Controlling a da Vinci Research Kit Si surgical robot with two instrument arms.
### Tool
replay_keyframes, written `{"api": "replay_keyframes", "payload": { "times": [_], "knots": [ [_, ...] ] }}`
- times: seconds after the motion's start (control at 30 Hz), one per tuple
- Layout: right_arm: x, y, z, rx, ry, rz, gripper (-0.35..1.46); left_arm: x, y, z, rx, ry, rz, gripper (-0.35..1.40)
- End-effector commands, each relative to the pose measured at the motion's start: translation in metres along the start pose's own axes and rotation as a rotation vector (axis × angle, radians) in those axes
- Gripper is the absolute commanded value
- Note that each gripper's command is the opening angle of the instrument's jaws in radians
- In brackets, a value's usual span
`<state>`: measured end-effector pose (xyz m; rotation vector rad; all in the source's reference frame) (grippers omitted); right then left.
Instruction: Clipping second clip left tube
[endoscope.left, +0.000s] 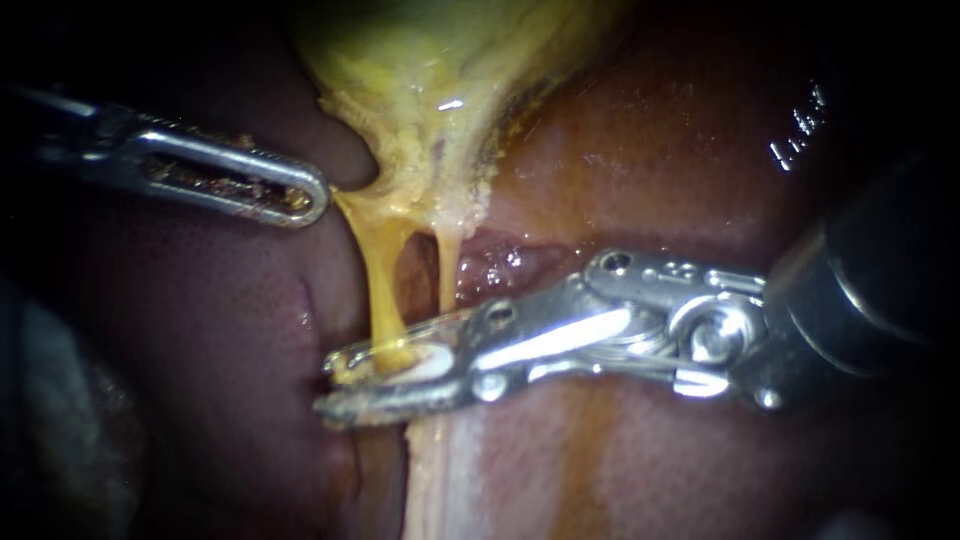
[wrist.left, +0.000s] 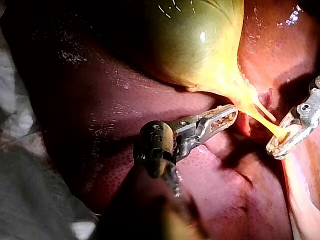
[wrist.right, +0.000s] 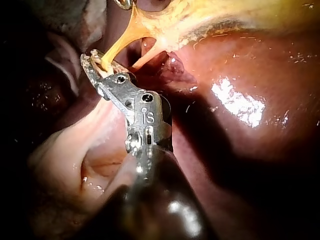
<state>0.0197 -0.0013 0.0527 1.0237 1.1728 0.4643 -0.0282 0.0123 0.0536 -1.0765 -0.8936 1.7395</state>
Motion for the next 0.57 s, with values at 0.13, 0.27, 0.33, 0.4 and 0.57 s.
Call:
{"api": "replay_keyframes", "payload": {
  "times": [0.13,0.27,0.33,0.4,0.57],
  "knots": [
    [-0.0001,0.0001,-0.0003,0.001,-0.001,0.071,-0.35,0.0000,0.0000,0.0000,0.000,0.000,0.000,-0.35],
    [-0.0003,0.0001,-0.0006,0.004,0.000,0.093,-0.35,0.0000,-0.0001,0.0000,-0.001,0.000,0.000,-0.35],
    [-0.0004,0.0001,-0.0006,0.005,0.000,0.093,-0.35,0.0000,-0.0001,0.0000,-0.001,-0.001,0.000,-0.35],
    [-0.0004,0.0001,-0.0006,0.005,0.000,0.093,-0.35,0.0001,-0.0001,0.0000,-0.001,0.000,0.000,-0.35],
    [-0.0004,0.0002,-0.0006,0.005,-0.001,0.093,-0.35,0.0001,-0.0002,-0.0001,-0.001,-0.001,0.000,-0.35]
  ]
}}
